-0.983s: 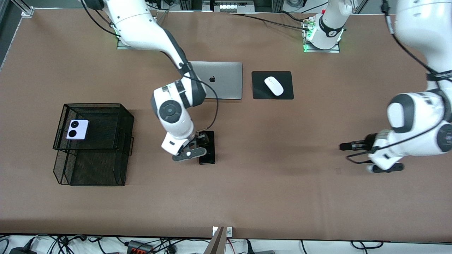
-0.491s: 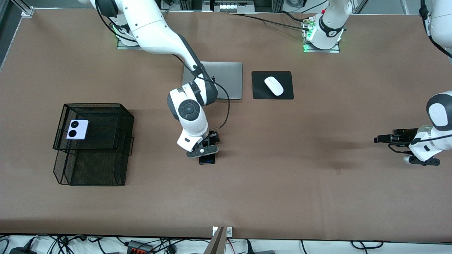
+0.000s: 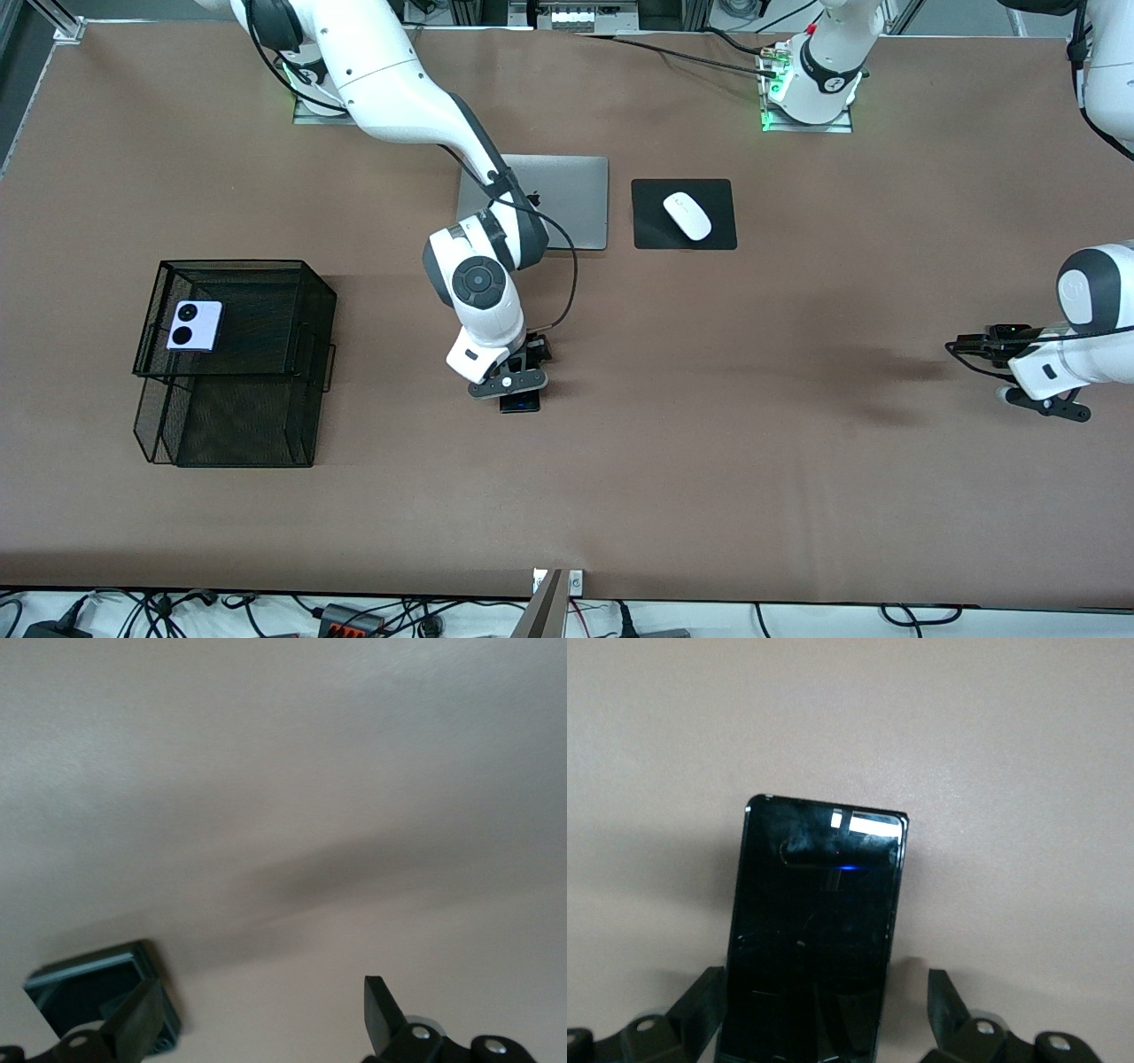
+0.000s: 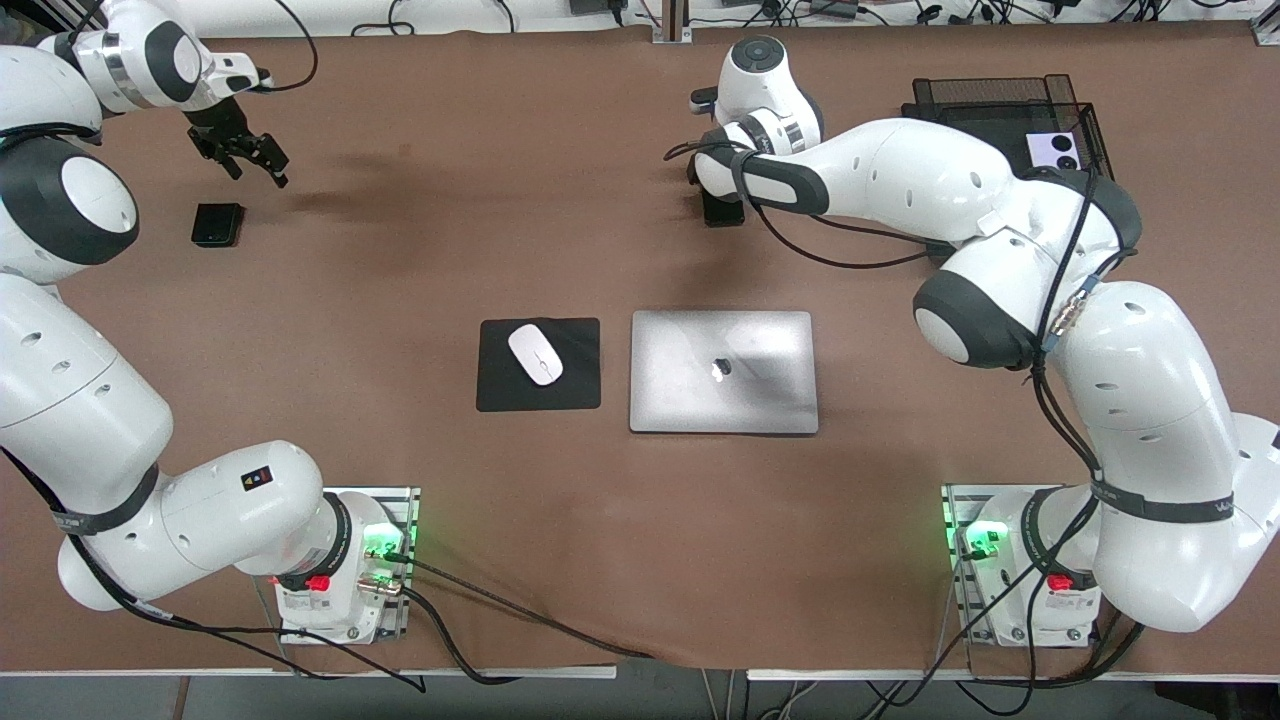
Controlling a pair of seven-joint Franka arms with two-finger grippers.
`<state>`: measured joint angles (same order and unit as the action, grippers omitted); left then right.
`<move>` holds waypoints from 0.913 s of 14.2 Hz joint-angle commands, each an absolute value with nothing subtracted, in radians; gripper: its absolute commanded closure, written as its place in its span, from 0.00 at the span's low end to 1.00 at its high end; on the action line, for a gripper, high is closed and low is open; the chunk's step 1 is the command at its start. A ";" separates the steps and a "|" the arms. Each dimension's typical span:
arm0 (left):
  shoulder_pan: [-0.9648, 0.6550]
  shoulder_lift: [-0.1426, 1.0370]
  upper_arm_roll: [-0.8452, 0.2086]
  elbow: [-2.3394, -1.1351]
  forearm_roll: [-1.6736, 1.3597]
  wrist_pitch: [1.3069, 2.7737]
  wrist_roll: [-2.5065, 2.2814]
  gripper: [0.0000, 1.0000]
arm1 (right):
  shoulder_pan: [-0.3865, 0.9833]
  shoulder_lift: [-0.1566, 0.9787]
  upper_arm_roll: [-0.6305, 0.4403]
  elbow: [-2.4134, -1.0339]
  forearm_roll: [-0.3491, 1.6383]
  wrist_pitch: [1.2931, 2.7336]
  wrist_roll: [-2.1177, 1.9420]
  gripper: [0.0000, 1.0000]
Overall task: Place phones with both arms
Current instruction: 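Grasp the small flip phone with the left gripper while the right lifts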
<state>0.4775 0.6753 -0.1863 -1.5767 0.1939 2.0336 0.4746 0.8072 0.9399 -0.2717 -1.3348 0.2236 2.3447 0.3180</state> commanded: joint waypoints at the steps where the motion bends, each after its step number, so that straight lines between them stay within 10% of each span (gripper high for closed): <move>1: 0.549 0.695 -0.201 -1.566 0.198 2.060 0.545 0.00 | 0.808 0.971 -0.278 -1.285 0.255 2.342 0.348 0.00; 13: 0.658 0.710 -0.201 -1.586 0.181 2.167 0.529 0.00 | 0.808 0.986 -0.278 -1.282 0.278 2.342 0.350 0.00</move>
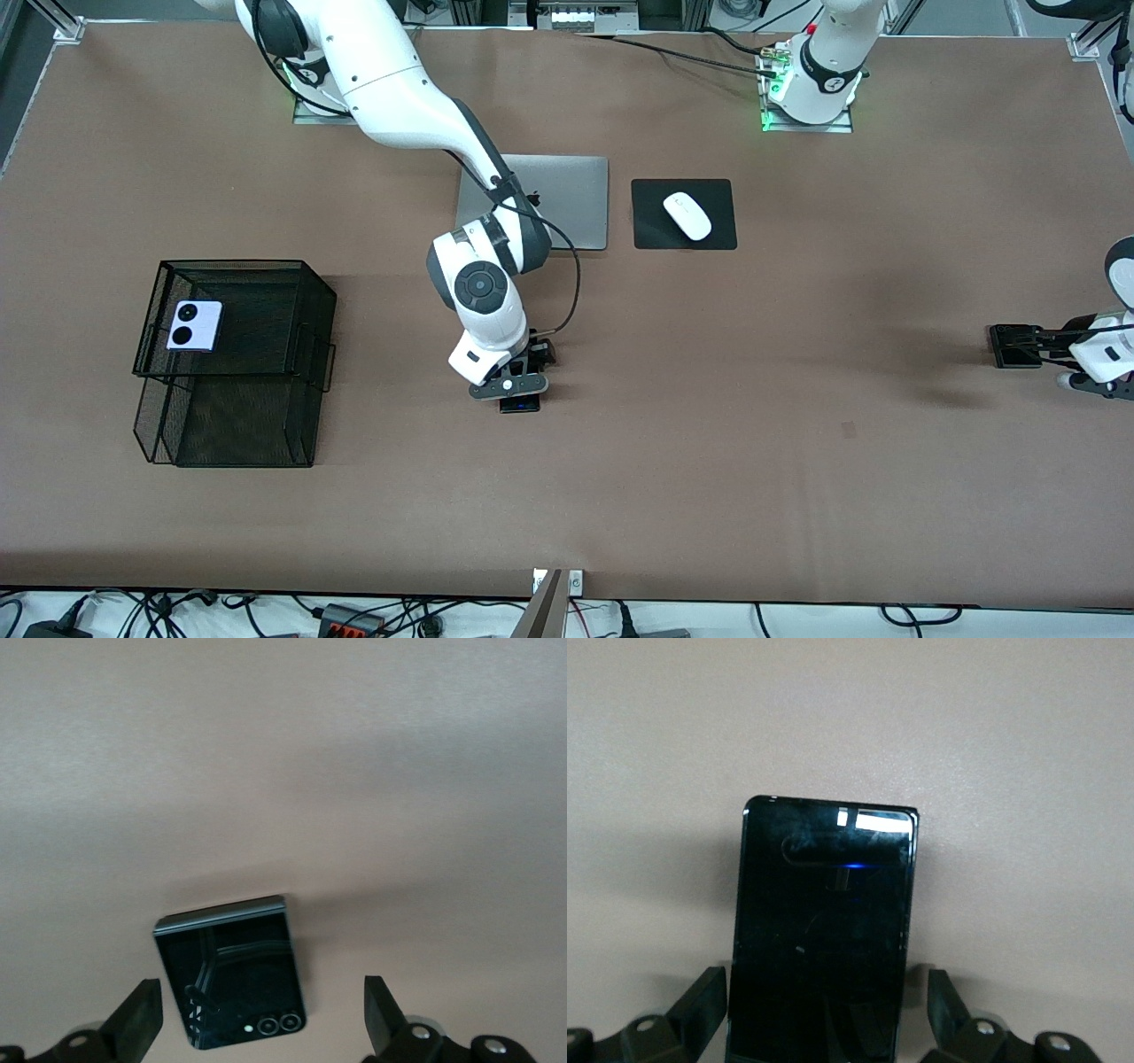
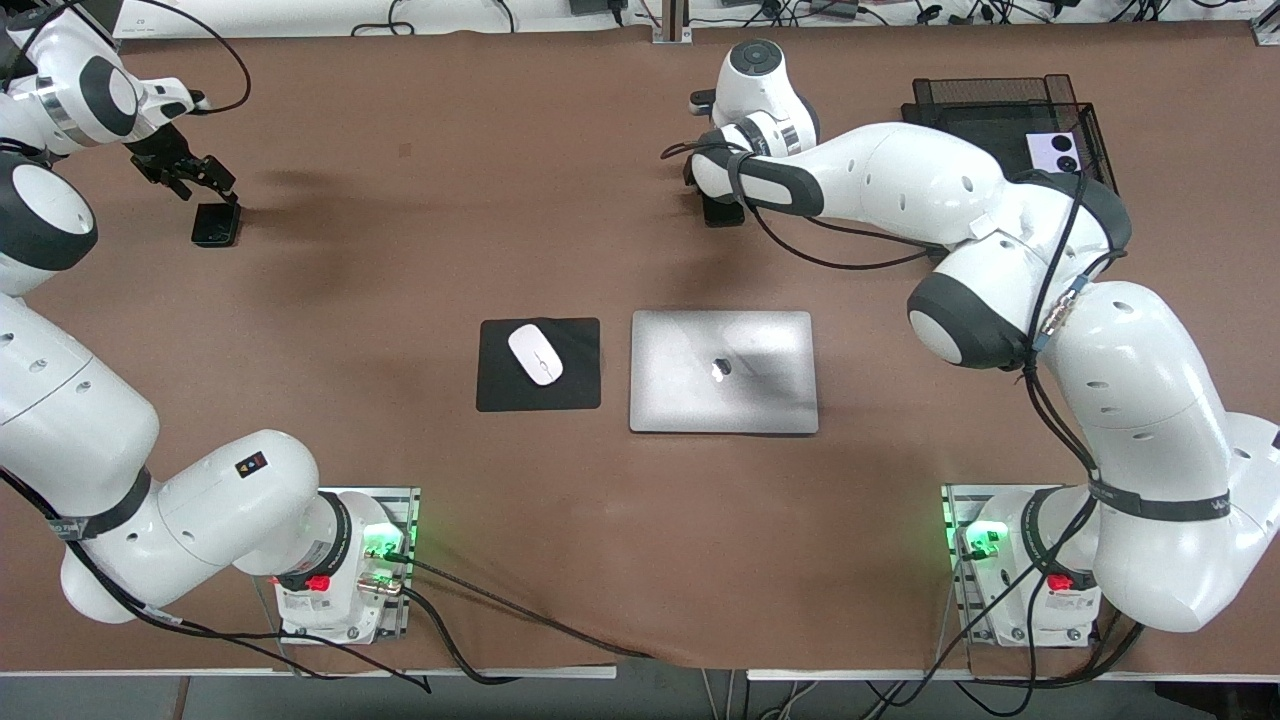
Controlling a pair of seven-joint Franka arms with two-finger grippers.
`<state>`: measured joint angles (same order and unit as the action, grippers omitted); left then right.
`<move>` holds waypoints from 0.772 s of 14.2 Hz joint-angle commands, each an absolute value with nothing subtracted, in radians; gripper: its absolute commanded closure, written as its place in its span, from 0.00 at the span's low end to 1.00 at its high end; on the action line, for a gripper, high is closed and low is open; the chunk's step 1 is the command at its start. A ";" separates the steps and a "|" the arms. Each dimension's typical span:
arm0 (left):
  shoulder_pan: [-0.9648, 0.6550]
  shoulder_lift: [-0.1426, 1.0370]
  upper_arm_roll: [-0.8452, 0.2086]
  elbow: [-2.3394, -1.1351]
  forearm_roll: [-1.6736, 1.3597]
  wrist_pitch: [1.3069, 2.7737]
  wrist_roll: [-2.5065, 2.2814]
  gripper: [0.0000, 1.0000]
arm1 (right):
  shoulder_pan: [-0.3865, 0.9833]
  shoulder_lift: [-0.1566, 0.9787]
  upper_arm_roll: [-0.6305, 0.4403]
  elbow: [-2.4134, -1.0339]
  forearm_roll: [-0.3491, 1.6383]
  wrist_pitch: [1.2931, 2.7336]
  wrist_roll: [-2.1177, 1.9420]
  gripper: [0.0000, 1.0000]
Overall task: Place phones with both arms
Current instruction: 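Grasp the small flip phone with the left gripper while the right lifts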
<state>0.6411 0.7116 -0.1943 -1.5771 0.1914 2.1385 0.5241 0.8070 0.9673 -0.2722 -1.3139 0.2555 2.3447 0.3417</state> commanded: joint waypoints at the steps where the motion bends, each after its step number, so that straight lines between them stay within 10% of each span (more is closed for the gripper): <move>1: 0.664 0.713 -0.199 -1.588 0.181 2.181 0.526 0.00 | 0.808 0.986 -0.278 -1.282 0.278 2.342 0.353 0.00; 11: 0.698 0.698 -0.199 -1.717 0.181 2.365 0.500 0.00 | 0.807 0.999 -0.255 -1.282 0.278 2.358 0.384 0.06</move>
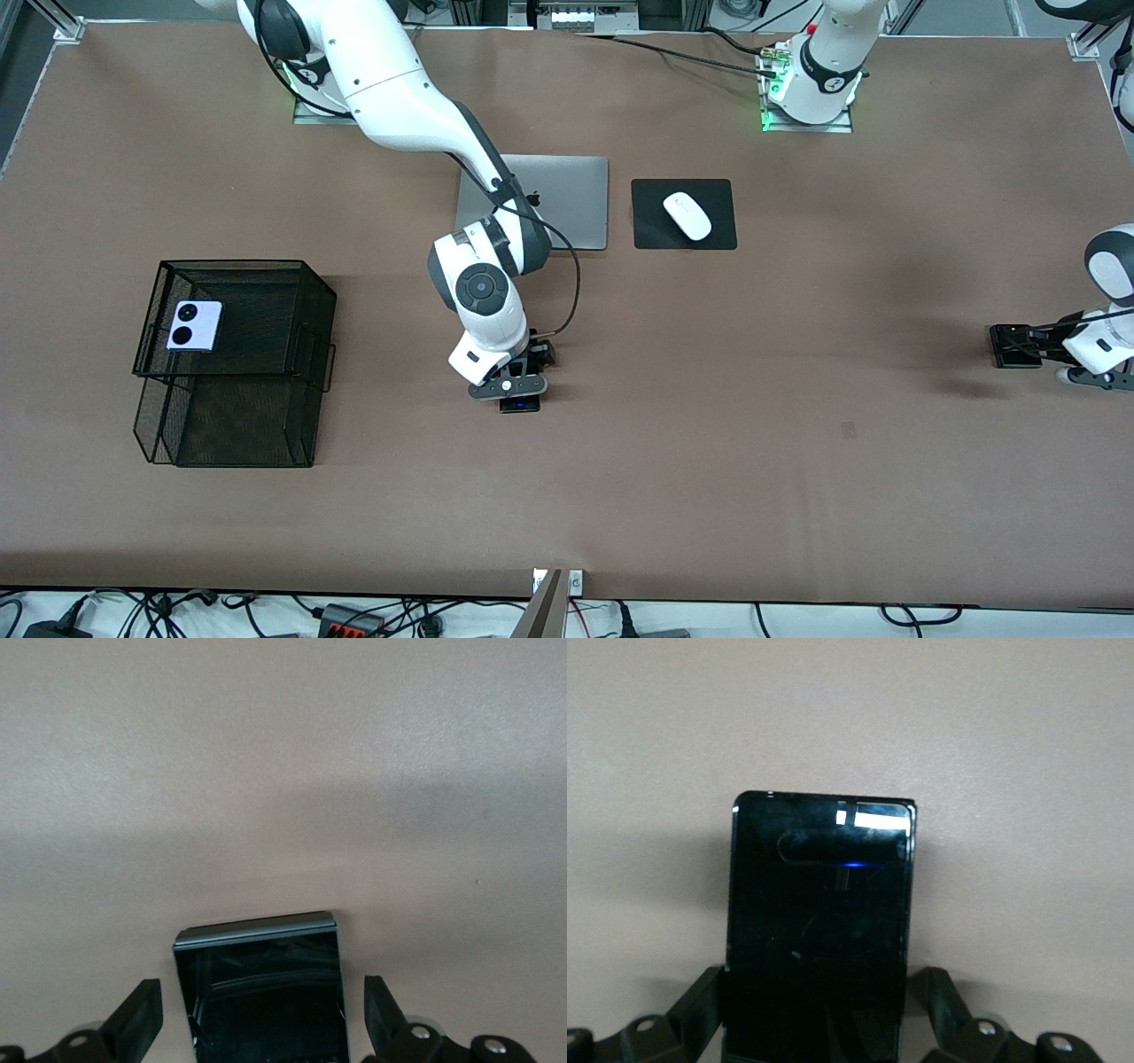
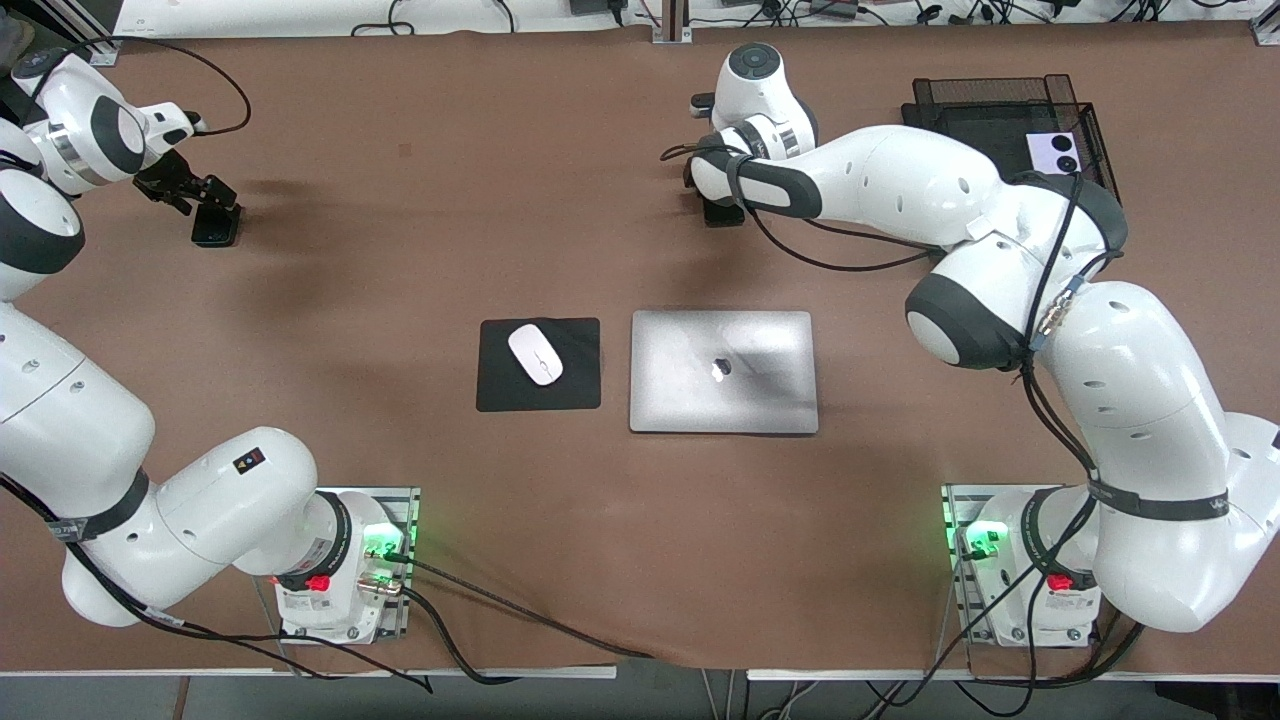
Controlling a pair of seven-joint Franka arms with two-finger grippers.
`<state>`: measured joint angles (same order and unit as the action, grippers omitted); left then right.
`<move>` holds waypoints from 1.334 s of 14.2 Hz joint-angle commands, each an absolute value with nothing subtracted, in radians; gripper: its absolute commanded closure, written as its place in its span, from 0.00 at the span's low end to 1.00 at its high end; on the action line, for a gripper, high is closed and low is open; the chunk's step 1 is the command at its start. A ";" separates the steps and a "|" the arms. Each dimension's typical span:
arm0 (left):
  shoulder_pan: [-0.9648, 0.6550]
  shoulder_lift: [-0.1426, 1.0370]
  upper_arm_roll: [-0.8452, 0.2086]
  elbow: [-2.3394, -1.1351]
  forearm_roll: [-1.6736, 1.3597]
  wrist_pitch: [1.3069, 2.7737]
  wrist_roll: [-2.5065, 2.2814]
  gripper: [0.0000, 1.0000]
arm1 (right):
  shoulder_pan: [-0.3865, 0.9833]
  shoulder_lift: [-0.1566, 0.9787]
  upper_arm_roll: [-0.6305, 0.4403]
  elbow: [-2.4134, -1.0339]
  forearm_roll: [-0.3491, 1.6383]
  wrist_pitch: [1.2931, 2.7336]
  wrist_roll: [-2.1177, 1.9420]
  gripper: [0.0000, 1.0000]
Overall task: Place phones with both arms
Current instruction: 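Carry the black phone into the basket with the right gripper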
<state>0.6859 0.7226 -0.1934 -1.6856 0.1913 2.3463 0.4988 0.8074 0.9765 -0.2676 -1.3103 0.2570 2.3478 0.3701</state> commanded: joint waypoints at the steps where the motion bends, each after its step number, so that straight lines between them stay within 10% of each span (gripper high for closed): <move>1: 0.698 0.698 -0.199 -1.717 0.181 2.370 0.509 0.00 | 0.807 1.000 -0.255 -1.282 0.276 2.364 0.377 0.21; 3: 0.707 0.698 -0.199 -1.720 0.183 2.372 0.512 0.00 | 0.801 0.999 -0.255 -1.282 0.276 2.355 0.377 0.58; 5: 0.715 0.695 -0.199 -1.744 0.184 2.404 0.514 0.00 | 0.795 0.991 -0.258 -1.282 0.270 2.349 0.377 0.70; 13: 0.715 0.687 -0.199 -1.772 0.186 2.425 0.514 0.01 | 0.776 0.853 -0.495 -1.267 0.268 2.103 0.353 0.71; 19: 0.706 0.680 -0.198 -1.772 0.186 2.415 0.505 0.57 | 0.739 0.709 -0.639 -1.296 0.272 1.794 0.175 0.70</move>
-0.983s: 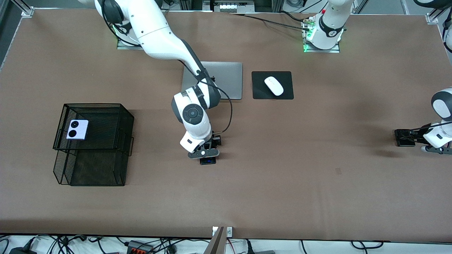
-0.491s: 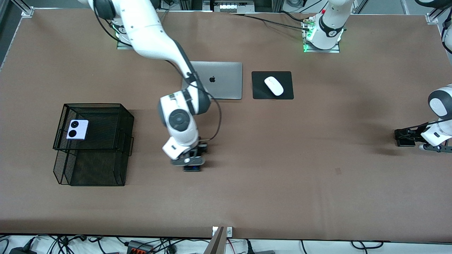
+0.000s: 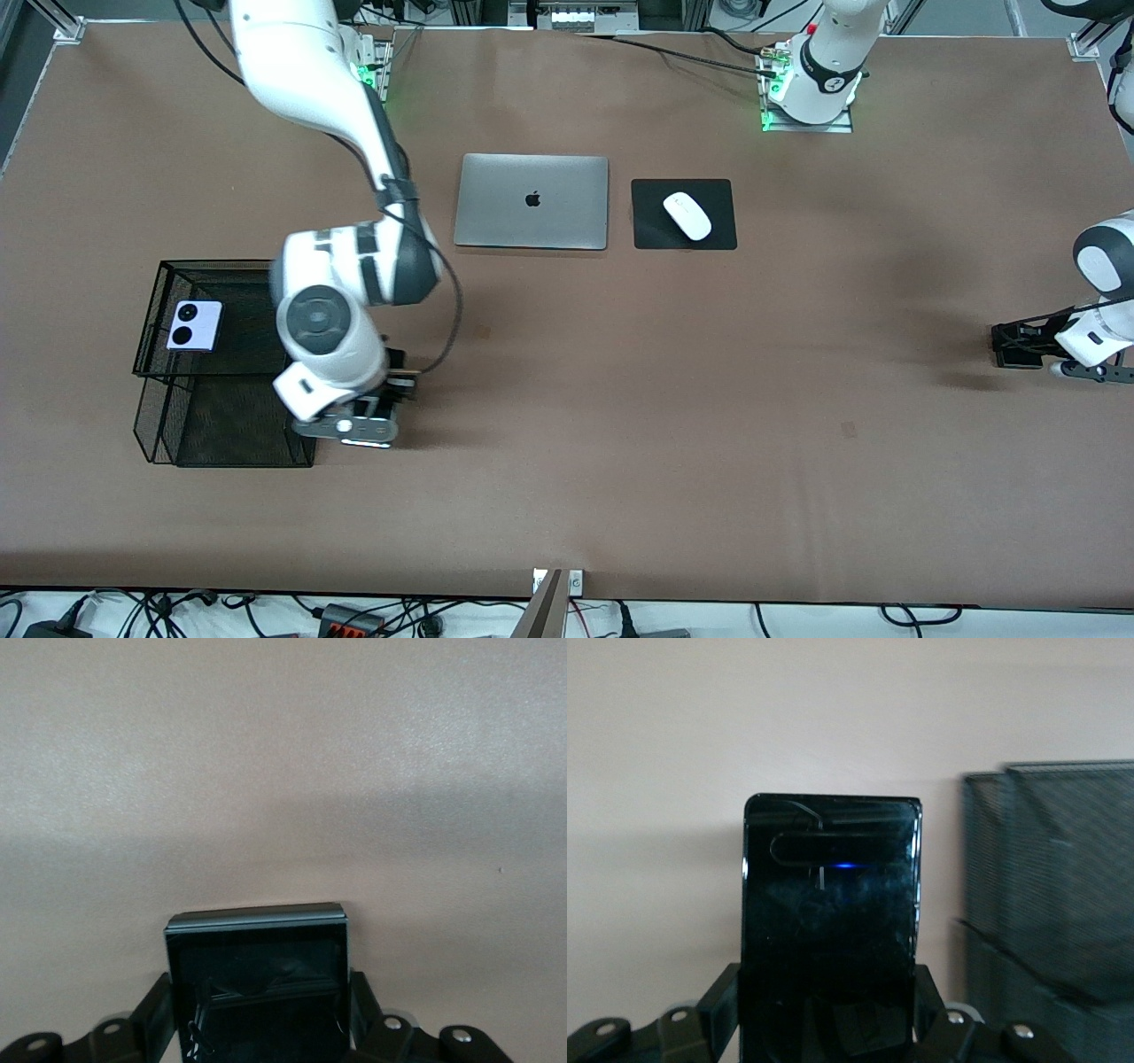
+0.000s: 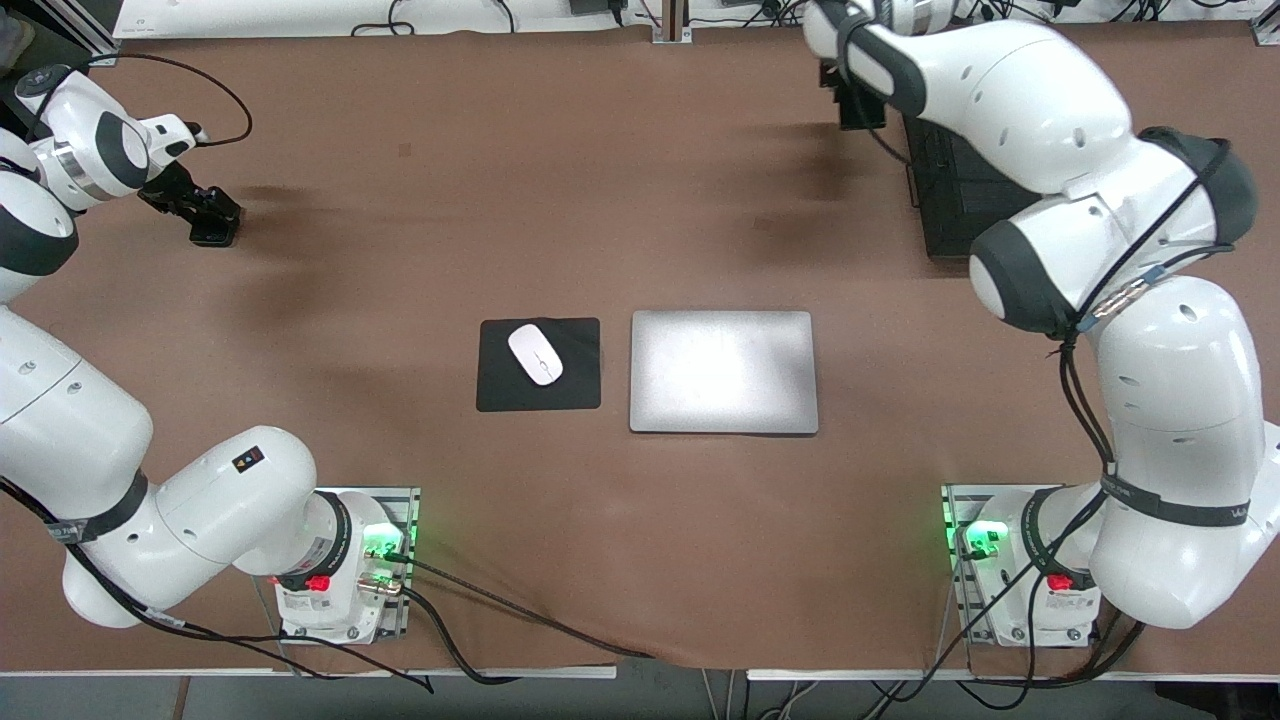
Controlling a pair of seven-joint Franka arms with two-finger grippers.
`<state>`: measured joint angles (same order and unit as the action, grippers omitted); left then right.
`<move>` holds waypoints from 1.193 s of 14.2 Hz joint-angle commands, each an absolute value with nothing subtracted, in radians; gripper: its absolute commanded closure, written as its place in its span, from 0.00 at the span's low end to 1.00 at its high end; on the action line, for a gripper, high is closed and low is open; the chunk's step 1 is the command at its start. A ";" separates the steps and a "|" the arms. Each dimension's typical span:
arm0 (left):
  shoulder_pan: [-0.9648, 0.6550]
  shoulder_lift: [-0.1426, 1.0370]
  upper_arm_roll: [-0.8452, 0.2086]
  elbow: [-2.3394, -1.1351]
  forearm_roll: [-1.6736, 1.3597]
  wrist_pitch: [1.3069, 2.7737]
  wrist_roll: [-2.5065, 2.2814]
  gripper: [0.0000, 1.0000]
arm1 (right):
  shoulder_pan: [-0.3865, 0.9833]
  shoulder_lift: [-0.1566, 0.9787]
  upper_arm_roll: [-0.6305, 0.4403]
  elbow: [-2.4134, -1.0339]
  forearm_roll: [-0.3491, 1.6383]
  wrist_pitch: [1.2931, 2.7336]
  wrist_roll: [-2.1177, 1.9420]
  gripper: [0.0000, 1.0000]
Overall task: Place phones with both arms
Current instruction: 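Carry the black phone into the basket with the right gripper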
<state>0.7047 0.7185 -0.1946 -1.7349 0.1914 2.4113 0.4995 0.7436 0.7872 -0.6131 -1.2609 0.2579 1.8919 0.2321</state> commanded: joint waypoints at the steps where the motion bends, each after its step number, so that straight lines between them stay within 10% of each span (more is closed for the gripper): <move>1: 0.700 0.678 -0.199 -1.766 0.186 2.411 0.491 0.60 | 0.738 0.692 -0.665 -1.308 0.272 1.761 0.148 0.70; 17: 0.114 0.448 -0.213 -1.712 -0.027 1.959 -0.211 0.61 | 0.739 0.540 -0.802 -1.658 0.272 1.696 -0.206 0.70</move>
